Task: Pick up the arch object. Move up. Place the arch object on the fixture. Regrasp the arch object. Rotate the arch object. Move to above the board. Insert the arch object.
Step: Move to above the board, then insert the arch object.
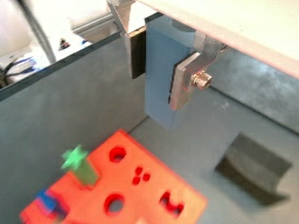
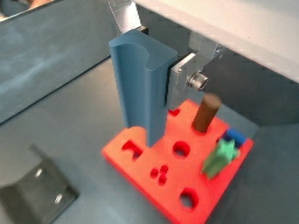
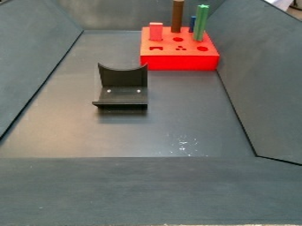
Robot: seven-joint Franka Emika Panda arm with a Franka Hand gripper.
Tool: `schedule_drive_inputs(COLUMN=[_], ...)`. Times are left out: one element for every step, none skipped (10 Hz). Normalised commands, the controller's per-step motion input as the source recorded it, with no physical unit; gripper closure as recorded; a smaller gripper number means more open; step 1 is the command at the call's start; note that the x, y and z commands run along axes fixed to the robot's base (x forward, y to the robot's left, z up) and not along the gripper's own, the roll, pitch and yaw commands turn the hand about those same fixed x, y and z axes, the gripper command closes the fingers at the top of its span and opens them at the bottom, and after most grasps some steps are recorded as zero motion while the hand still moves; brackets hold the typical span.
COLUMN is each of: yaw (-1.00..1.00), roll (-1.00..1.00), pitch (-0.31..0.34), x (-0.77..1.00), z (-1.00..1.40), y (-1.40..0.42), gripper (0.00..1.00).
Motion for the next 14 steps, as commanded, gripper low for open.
schedule_drive_inputs(yaw=[0.01,0.01,0.01,0.01,0.01,0.0,0.0,0.0,-0.03,-0.08,0.0,0.0,0.0,0.0], roll=[0.0,0.02,0.02,0.04,0.04,0.19,0.17,0.14,0.0,0.0,0.08,0.07,0.0,-0.02], pitch=[0.143,0.149,0.143,0.117,0.1,-0.08,-0.071,-0.044,-0.096,-0.109,-0.091,-0.117,-0.139,-0.163], x=[0.39,0.35,0.29,0.16,0.12,-0.07,-0.01,0.0,0.09,0.04,0.0,0.01,0.09,0.13], z=[0.12,0.1,0.09,0.05,0.04,-0.61,-0.55,-0.52,-0.57,-0.6,-0.64,-0.67,-0.65,-0.59], y=[-1.0,-0.82,-0.64,-0.28,-0.18,0.46,0.41,0.26,0.12,0.19,0.3,0.23,0.06,0.0], gripper=[1.0,1.0,1.0,1.0,1.0,1.0,1.0,1.0,1.0,1.0,1.0,1.0,1.0,1.0])
